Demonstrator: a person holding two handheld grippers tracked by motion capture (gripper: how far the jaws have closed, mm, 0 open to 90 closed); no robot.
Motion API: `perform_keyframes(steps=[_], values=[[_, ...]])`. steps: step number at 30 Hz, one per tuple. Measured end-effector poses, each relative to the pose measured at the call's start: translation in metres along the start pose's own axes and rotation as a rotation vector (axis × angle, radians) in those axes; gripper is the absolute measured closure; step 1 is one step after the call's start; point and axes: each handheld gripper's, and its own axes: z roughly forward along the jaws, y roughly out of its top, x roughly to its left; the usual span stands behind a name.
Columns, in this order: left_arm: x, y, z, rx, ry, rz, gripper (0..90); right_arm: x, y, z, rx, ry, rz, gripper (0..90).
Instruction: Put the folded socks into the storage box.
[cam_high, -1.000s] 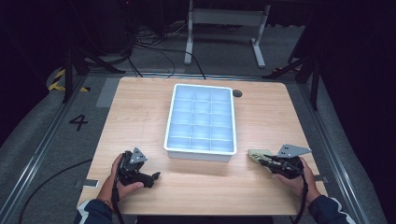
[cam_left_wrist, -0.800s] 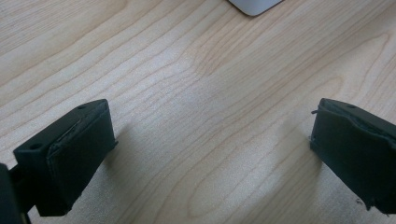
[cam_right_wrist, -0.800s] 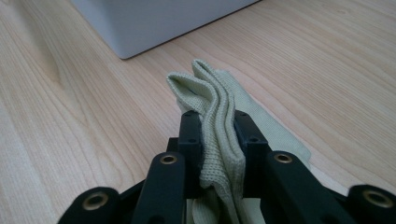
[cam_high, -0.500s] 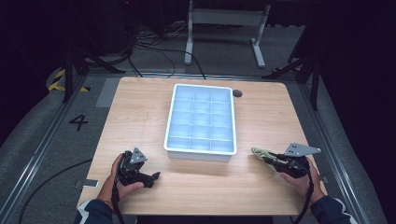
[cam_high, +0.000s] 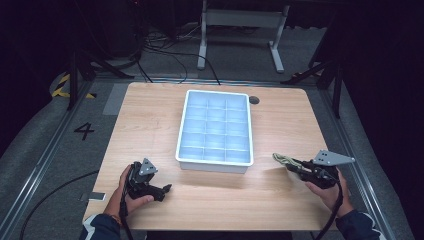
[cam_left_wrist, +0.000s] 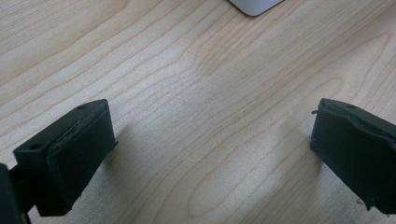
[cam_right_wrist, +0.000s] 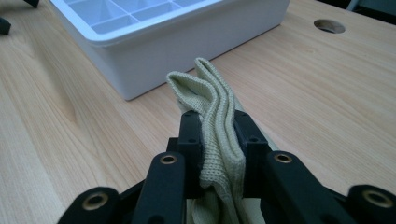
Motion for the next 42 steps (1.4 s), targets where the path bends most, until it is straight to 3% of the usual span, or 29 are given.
perform_keyframes(steps=[8,15,20,36,42], values=[[0.0,0.0,0.0,0.002,0.001,0.001,0.0,-0.001,0.01,-0.01,-0.042,-0.002,-0.01,76.4],[0.0,0.0,0.0,0.003,0.005,-0.003,0.0,0.003,0.028,-0.014,-0.046,-0.019,-0.065,76.4],[0.0,0.001,0.0,0.005,0.008,0.0,0.0,0.002,0.037,-0.014,-0.045,-0.02,-0.071,76.4],[-0.001,0.0,0.0,0.004,0.006,-0.014,0.1,0.01,0.079,0.005,-0.031,0.015,-0.145,76.4],[0.0,0.001,0.0,0.005,0.008,-0.001,0.1,0.012,0.09,0.013,-0.028,0.025,-0.164,76.4]])
